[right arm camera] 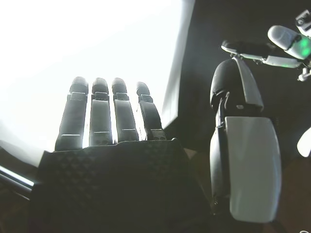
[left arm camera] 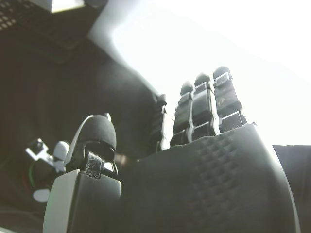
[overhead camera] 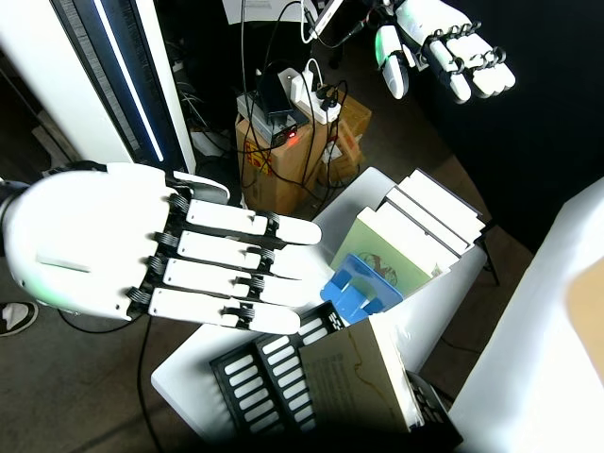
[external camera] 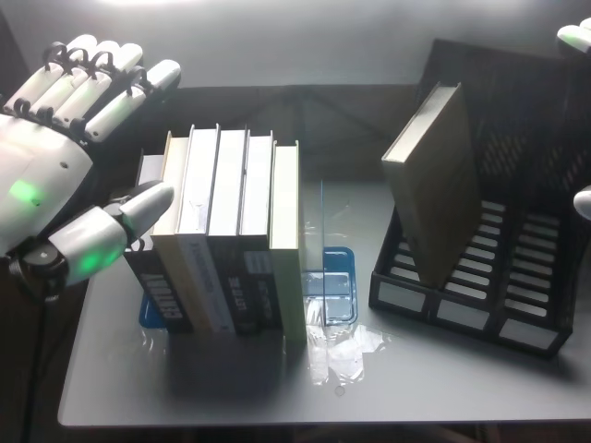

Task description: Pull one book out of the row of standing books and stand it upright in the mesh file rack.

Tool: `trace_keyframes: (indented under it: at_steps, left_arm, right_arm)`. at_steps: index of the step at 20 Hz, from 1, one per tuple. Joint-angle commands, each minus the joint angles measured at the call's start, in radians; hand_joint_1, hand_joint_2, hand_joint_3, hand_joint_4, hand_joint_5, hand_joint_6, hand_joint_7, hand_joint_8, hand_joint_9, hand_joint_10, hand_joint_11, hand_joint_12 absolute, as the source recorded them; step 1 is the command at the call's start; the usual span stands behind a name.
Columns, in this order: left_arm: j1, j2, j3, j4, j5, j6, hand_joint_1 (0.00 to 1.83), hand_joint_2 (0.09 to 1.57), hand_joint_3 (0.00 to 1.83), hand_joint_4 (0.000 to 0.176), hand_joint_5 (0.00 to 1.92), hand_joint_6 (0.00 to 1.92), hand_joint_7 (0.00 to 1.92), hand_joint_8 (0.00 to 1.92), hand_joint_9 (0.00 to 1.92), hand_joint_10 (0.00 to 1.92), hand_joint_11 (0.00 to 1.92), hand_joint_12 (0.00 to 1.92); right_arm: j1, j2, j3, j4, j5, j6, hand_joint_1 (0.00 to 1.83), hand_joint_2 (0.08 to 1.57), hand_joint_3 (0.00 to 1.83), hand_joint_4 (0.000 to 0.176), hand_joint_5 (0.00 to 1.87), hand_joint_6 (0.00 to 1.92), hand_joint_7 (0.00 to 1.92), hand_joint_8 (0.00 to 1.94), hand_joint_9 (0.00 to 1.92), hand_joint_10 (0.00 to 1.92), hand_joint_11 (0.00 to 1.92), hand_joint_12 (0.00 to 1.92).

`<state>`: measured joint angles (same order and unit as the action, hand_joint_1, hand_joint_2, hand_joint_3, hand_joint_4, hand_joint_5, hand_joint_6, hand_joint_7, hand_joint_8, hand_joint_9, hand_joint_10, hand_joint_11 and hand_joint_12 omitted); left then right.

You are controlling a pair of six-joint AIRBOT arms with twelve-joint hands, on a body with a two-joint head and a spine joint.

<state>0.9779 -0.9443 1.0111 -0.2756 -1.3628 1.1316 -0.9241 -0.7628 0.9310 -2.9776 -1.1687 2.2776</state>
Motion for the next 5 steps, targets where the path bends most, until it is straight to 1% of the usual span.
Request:
trace_keyframes:
  at_steps: [1, 2, 3, 5]
  left_arm:
    - [-0.001, 0.008, -0.004, 0.01, -0.148, 0.002, 0.13, 1.42, 0.0, 0.106, 0.0, 0.0, 0.0, 0.0, 0.0, 0.0, 0.0, 0.0]
    - [0.001, 0.008, -0.006, 0.012, -0.155, 0.002, 0.16, 1.43, 0.0, 0.098, 0.0, 0.0, 0.0, 0.0, 0.0, 0.0, 0.0, 0.0]
    - [0.001, 0.008, -0.01, 0.015, -0.16, 0.002, 0.17, 1.43, 0.0, 0.094, 0.0, 0.0, 0.0, 0.0, 0.0, 0.0, 0.0, 0.0]
    - [0.006, 0.008, -0.017, 0.018, -0.169, 0.002, 0.18, 1.42, 0.0, 0.103, 0.0, 0.0, 0.0, 0.0, 0.0, 0.0, 0.0, 0.0]
  right_arm:
    - [0.004, 0.007, -0.005, -0.034, -0.141, 0.009, 0.47, 1.1, 0.01, 0.044, 0.0, 0.0, 0.0, 0.0, 0.0, 0.0, 0.0, 0.0]
    - [-0.004, 0.006, -0.011, -0.034, -0.154, 0.014, 0.49, 1.1, 0.01, 0.051, 0.0, 0.0, 0.0, 0.0, 0.0, 0.0, 0.0, 0.0]
    - [-0.018, 0.005, -0.014, -0.034, -0.177, 0.022, 0.49, 1.1, 0.0, 0.056, 0.0, 0.0, 0.0, 0.0, 0.0, 0.0, 0.0, 0.0]
    - [-0.042, -0.001, -0.016, -0.034, -0.216, 0.044, 0.5, 1.09, 0.0, 0.057, 0.0, 0.0, 0.0, 0.0, 0.0, 0.0, 0.0, 0.0]
